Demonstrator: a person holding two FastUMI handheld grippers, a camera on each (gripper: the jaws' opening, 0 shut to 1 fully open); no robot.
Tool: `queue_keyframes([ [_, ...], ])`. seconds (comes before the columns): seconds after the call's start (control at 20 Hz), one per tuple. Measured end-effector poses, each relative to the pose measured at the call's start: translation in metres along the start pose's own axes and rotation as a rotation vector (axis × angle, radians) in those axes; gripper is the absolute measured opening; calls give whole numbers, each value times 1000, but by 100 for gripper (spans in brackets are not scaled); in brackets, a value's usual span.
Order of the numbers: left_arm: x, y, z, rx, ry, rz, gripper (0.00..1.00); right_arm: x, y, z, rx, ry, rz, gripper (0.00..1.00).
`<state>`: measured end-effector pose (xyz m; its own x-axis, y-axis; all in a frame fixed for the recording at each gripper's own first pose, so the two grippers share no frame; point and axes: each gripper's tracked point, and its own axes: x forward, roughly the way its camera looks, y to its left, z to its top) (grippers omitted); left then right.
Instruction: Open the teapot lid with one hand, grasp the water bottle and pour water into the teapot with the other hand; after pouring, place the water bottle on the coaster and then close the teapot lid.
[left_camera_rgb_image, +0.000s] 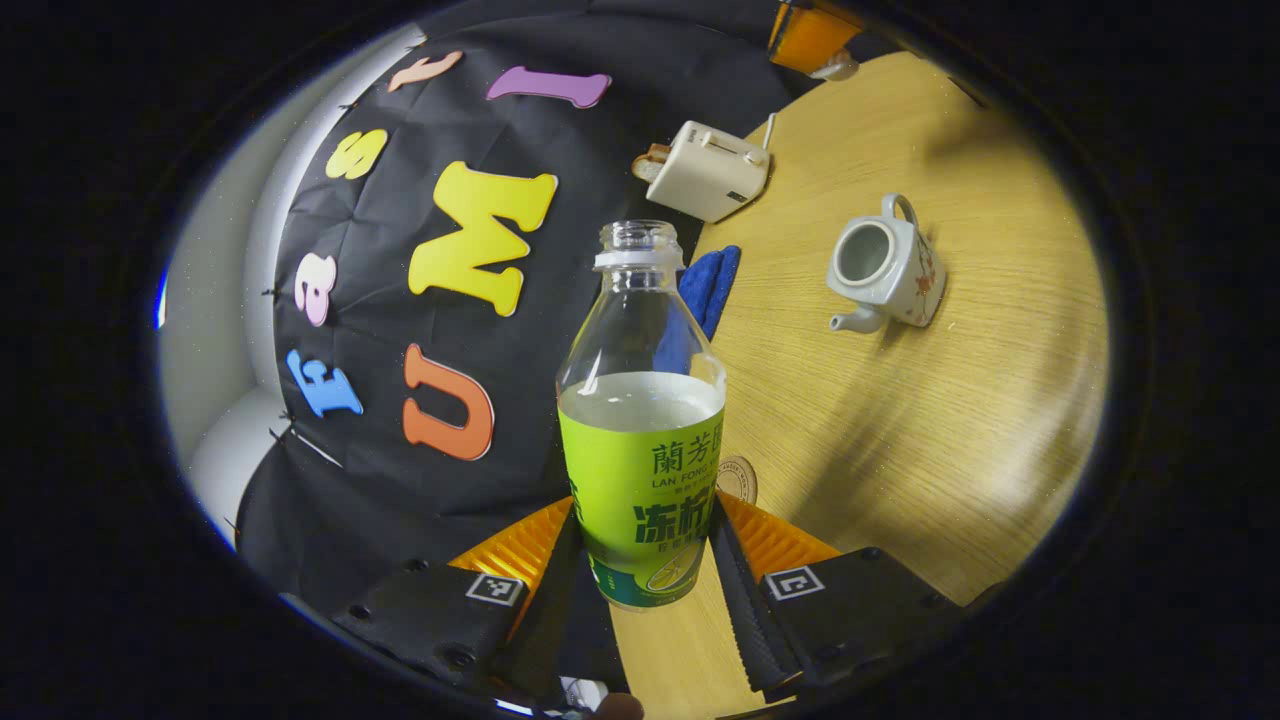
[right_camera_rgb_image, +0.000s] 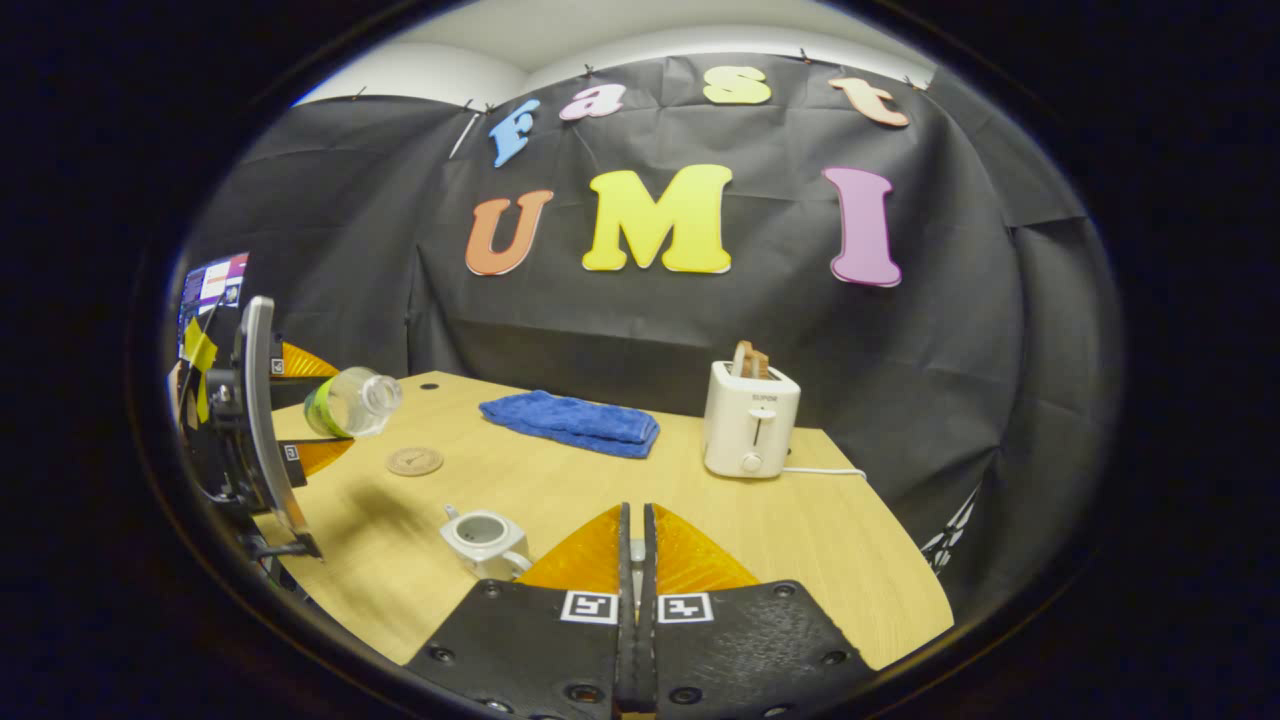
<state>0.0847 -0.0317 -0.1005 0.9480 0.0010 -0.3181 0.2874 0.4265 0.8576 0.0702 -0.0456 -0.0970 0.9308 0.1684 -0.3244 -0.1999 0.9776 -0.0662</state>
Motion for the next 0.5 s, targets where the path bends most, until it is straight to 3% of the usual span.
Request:
queue_keyframes([
  [0.25,-3,11,-35,-241,17,3,72,10,35,15,-19,-16,34,0],
  [0.5,12,29,-44,-551,-20,-11,72,15,59,20,-37,-19,60,0],
])
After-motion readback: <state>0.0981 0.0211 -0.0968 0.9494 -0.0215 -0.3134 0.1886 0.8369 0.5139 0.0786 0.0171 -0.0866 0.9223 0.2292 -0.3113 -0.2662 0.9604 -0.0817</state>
